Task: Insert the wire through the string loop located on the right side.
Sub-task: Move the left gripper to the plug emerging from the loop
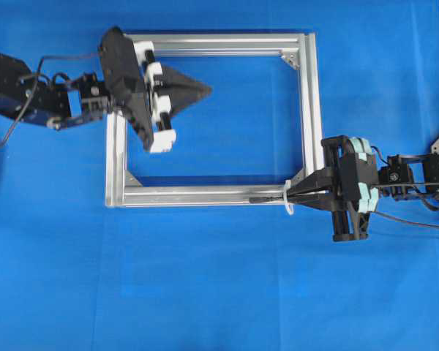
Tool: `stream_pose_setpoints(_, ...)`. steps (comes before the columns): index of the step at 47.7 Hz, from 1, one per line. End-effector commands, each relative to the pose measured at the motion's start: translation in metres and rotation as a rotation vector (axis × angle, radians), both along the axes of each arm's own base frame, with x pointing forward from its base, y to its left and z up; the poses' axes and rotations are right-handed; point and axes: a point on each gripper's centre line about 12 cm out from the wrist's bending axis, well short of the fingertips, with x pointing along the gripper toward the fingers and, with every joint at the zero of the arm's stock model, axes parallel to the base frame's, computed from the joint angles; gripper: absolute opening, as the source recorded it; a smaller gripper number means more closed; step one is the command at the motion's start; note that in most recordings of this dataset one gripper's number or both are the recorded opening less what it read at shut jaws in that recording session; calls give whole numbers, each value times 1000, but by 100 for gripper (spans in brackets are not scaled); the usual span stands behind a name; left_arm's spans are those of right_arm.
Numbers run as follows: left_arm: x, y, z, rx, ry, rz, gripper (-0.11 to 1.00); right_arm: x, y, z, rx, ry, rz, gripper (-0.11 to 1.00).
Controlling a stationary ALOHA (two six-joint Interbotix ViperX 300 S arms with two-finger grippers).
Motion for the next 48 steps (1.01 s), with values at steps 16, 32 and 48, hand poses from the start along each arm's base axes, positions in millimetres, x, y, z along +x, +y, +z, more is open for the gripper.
stream_pose_setpoints(16,-1,-105,2,-34,42,-279,0,4,0,7,2,-32,-1,-3)
stream_pose_setpoints(32,-10,-139,-8,-133,130,-347,0,4,0,6,-2,-31,2,-3)
stream_pose_setpoints(48,27,-132,7,-126,59,-316,0,4,0,7,-2,-33,3,-3)
